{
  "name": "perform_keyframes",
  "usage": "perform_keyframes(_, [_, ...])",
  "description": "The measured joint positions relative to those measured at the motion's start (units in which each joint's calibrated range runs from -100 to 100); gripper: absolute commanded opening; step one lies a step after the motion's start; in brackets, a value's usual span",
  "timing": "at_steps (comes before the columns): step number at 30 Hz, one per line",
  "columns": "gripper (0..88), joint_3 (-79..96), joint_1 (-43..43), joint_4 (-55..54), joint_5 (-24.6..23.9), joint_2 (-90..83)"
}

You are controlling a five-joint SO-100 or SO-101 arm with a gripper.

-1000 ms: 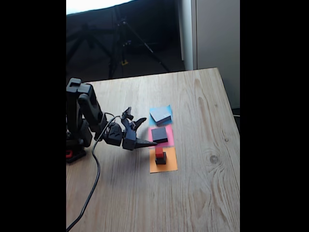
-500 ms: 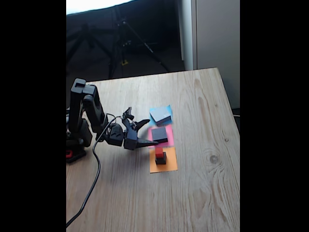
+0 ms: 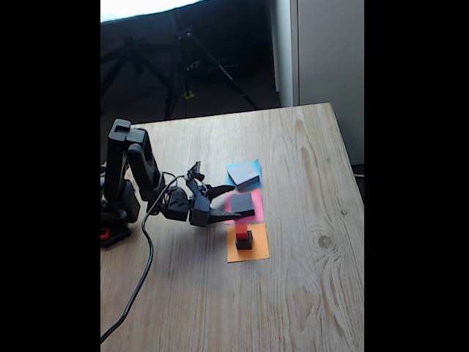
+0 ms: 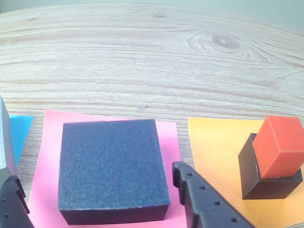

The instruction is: Tower of hanoi

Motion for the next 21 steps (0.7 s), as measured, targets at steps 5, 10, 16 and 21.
perform_keyframes(5, [34.0, -0.35, 0.0, 0.24, 0.0, 0.0])
perform_keyframes(10, [33.8, -0.7, 0.0, 1.28, 0.0, 0.51])
perform_keyframes(16, [31.0, -1.13, 0.0, 2.08, 0.0, 0.6])
perform_keyframes(21, [28.6, -1.13, 0.0, 2.4, 0.0, 0.6])
